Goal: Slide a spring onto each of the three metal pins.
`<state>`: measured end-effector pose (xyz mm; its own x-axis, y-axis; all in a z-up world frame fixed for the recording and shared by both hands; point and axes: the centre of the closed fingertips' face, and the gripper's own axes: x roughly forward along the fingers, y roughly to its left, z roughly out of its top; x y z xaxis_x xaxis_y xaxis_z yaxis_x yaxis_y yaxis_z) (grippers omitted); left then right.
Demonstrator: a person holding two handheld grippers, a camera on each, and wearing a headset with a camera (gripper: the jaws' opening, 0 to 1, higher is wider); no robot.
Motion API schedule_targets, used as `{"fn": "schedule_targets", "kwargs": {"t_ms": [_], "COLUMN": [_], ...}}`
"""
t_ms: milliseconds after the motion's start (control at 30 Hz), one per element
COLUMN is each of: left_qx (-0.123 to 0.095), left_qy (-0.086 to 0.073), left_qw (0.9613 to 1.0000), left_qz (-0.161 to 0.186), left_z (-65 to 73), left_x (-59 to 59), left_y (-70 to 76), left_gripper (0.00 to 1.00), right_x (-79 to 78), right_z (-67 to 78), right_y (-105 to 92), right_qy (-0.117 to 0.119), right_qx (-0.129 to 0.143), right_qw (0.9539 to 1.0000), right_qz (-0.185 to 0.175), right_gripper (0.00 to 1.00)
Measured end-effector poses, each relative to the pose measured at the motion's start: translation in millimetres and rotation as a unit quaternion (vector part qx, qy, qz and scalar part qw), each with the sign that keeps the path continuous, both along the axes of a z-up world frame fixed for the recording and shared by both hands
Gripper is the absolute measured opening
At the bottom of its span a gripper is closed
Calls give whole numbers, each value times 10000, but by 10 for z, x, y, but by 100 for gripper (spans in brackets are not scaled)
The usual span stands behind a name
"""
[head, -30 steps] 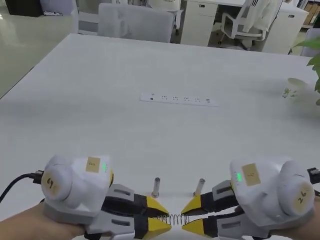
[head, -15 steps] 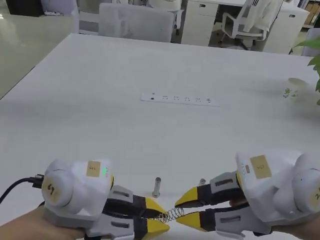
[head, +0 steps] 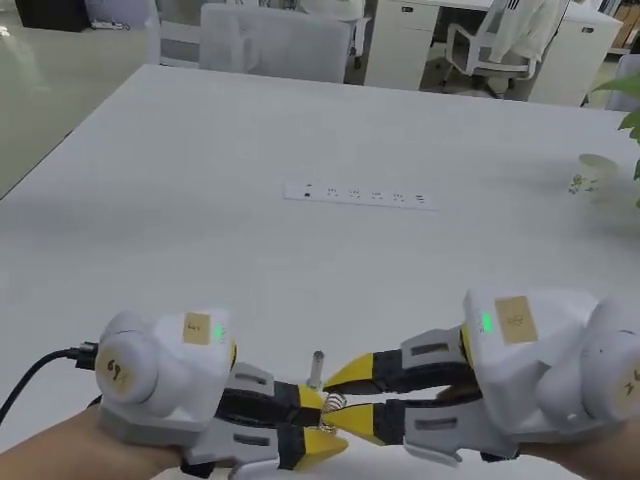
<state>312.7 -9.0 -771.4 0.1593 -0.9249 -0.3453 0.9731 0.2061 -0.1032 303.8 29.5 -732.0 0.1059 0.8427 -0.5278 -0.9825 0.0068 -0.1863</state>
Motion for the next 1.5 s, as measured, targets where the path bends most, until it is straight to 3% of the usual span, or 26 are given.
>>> {"fn": "schedule_targets", "kwargs": {"t_ms": [267,600,900,1133,1467,1500], "left_qx": [74,-5,-175,-177,-128,-121], "left_qy": [24,29,188,202,251,250], "left_qw": [10000,9998,9993,9991,9982,9981], "left_qz": [49,189,289,328,538,549], "left_z": [-2,34,66,67,40,38], "left_x": [-40,-15,-12,7,66,67], "left_y": [17,71,75,76,244,247], "left_gripper": [3,3,5,10,13,17], "right_x": [-33,-9,-17,2,77,78], "right_z": [-1,33,26,12,27,26], "right_y": [41,53,50,36,21,21], "right_qy": [-41,-91,-102,-144,-233,-238], "right_qx": [68,112,73,23,-14,-17], "right_qw": [10000,9999,9999,9999,9997,9997], "right_qz": [7,2,29,12,-83,-81], "right_gripper": [7,7,7,7,7,7]}}
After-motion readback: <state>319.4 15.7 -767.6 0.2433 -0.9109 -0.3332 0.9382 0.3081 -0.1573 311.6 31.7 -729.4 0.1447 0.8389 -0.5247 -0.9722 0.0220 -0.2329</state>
